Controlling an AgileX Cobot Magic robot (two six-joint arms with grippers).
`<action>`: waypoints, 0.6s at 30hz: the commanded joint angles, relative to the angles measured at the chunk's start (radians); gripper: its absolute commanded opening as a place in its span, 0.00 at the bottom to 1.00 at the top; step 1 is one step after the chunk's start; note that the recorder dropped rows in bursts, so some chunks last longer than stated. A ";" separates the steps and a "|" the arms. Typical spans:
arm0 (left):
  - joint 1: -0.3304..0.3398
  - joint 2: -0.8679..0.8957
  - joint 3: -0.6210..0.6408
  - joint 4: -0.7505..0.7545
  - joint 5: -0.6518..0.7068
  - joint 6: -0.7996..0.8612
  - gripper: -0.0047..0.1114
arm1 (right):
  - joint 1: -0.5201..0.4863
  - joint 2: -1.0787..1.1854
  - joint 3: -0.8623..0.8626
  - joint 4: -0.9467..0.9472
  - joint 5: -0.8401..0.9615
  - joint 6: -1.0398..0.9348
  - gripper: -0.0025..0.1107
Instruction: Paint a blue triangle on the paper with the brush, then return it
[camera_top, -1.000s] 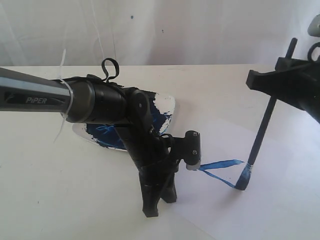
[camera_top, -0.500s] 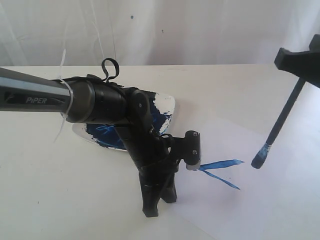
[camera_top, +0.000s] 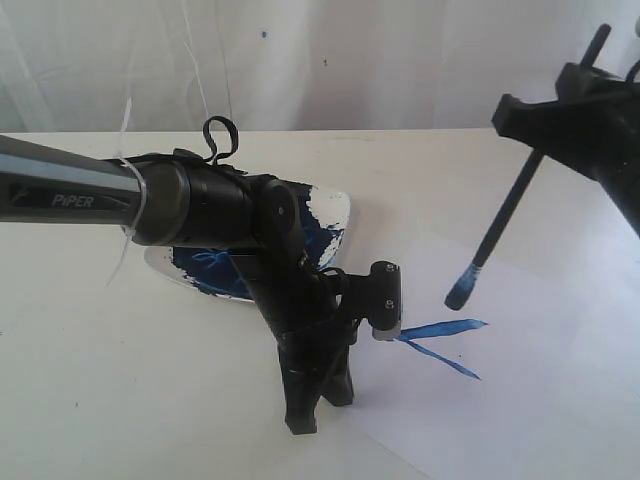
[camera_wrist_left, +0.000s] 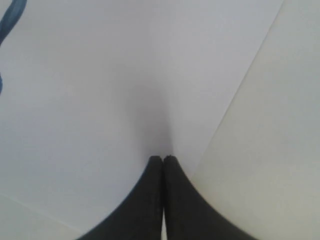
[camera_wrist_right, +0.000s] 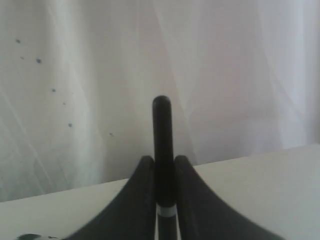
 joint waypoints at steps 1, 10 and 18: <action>-0.006 0.003 0.000 -0.007 0.015 -0.001 0.04 | 0.001 0.036 -0.002 -0.284 0.023 0.232 0.02; -0.006 0.003 0.000 -0.007 0.015 -0.001 0.04 | 0.001 0.130 -0.002 -0.348 0.034 0.352 0.02; -0.006 0.003 0.000 -0.007 0.015 -0.001 0.04 | 0.001 0.130 -0.002 -0.348 0.047 0.326 0.02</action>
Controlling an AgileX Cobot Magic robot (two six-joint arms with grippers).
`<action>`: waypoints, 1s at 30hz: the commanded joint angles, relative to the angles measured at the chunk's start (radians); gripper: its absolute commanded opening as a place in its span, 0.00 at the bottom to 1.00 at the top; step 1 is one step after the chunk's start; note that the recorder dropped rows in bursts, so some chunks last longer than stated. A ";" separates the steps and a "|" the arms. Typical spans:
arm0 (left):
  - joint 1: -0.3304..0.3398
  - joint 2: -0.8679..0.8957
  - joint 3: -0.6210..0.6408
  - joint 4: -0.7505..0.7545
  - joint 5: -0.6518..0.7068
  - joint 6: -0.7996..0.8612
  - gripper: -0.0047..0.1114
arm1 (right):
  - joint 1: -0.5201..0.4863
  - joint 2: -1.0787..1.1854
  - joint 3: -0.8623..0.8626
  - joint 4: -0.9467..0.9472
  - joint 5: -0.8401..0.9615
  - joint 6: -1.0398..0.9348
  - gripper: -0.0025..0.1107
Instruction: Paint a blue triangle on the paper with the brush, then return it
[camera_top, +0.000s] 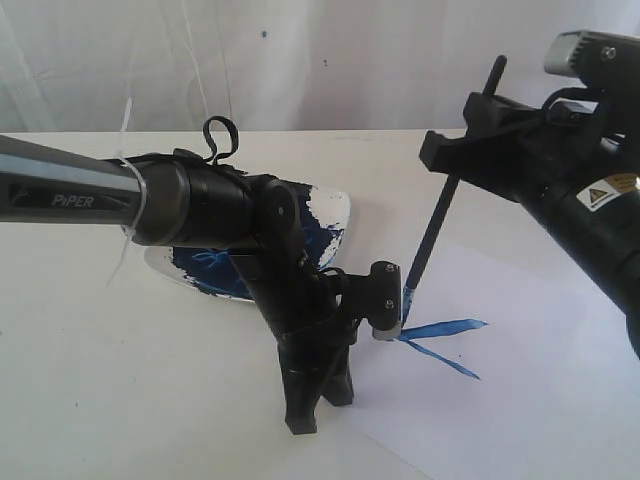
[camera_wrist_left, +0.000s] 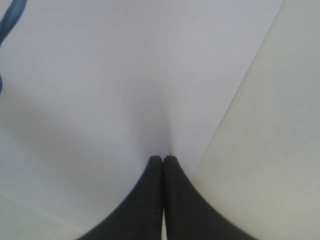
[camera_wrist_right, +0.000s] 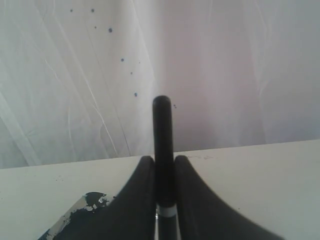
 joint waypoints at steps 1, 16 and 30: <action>-0.006 0.003 0.000 -0.007 0.015 -0.001 0.04 | 0.001 -0.001 -0.002 -0.006 0.009 -0.016 0.02; -0.006 0.003 0.000 -0.007 0.015 -0.001 0.04 | 0.001 -0.001 -0.002 -0.004 0.044 -0.087 0.02; -0.006 0.003 0.000 -0.007 0.015 -0.001 0.04 | 0.001 -0.004 -0.002 0.010 0.096 -0.114 0.02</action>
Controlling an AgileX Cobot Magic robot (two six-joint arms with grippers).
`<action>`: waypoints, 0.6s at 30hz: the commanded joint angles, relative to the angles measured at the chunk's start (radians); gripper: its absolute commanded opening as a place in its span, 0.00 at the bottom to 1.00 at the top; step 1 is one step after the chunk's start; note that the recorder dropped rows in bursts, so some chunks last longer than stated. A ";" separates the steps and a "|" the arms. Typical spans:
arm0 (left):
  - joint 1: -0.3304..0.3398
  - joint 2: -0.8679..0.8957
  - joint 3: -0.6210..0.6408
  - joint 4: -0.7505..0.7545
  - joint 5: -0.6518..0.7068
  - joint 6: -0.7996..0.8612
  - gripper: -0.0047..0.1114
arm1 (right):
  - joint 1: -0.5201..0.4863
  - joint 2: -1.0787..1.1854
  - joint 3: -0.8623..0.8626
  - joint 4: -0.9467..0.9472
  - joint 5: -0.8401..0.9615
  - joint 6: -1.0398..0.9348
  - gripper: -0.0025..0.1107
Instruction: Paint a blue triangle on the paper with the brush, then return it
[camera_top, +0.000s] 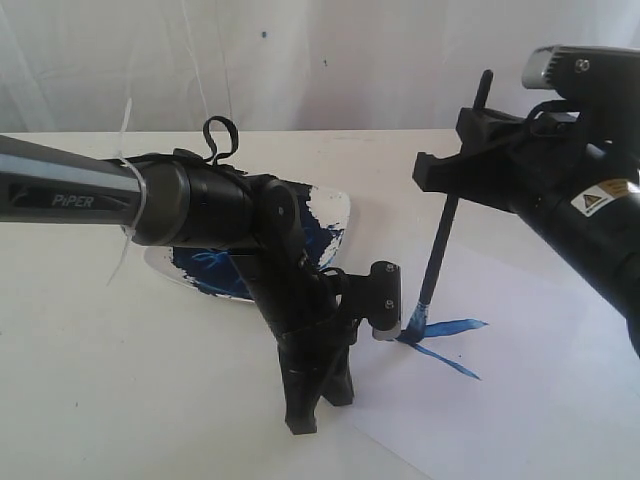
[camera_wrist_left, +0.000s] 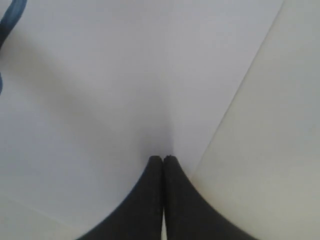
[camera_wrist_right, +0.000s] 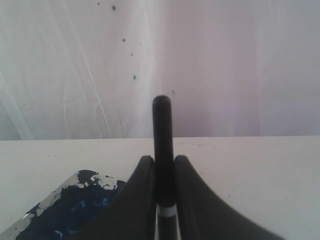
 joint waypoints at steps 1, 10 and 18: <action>-0.006 0.003 0.000 -0.007 0.015 -0.001 0.04 | 0.001 -0.006 -0.002 0.024 0.035 -0.038 0.02; -0.006 0.003 0.000 -0.011 0.015 -0.001 0.04 | 0.001 -0.066 -0.002 0.212 0.059 -0.202 0.02; -0.006 0.003 0.000 -0.015 0.015 -0.001 0.04 | 0.001 -0.111 -0.002 0.397 0.094 -0.374 0.02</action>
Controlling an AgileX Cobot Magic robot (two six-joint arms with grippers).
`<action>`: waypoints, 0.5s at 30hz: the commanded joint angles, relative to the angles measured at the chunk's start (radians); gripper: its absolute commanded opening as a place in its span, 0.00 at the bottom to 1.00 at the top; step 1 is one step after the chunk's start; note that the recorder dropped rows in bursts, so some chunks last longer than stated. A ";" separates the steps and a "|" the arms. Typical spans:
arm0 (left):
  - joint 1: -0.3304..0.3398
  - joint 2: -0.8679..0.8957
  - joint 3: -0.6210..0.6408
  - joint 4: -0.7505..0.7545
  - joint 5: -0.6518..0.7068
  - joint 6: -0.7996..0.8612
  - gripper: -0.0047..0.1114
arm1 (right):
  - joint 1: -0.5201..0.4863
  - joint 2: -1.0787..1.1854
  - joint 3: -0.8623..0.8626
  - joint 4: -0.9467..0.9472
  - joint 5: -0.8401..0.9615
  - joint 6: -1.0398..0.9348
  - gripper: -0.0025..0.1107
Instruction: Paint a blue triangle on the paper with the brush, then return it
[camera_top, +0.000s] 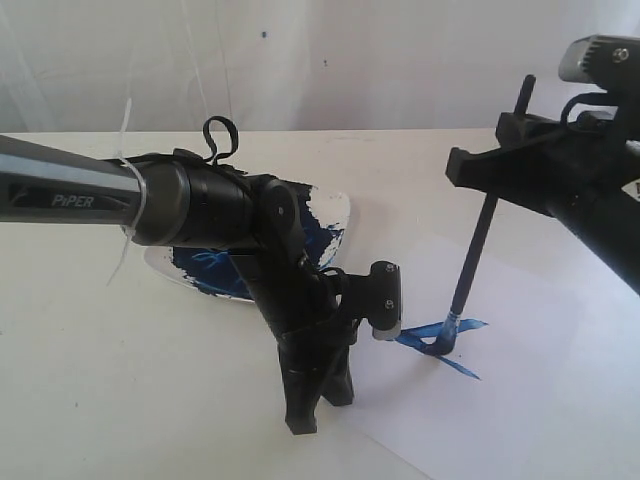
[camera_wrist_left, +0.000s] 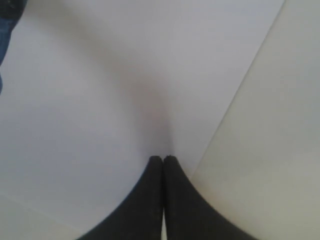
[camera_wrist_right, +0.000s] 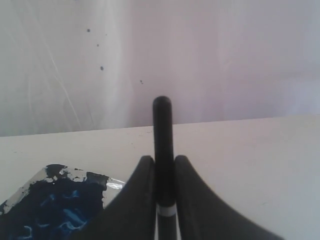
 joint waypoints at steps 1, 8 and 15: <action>-0.006 0.003 0.000 -0.015 0.015 -0.001 0.04 | 0.001 -0.024 -0.002 0.113 0.020 -0.124 0.02; -0.006 0.003 0.000 -0.015 0.015 -0.001 0.04 | 0.001 -0.067 -0.002 0.248 0.028 -0.272 0.02; -0.006 0.003 0.000 -0.015 0.015 -0.001 0.04 | 0.001 -0.114 -0.002 0.413 0.014 -0.446 0.02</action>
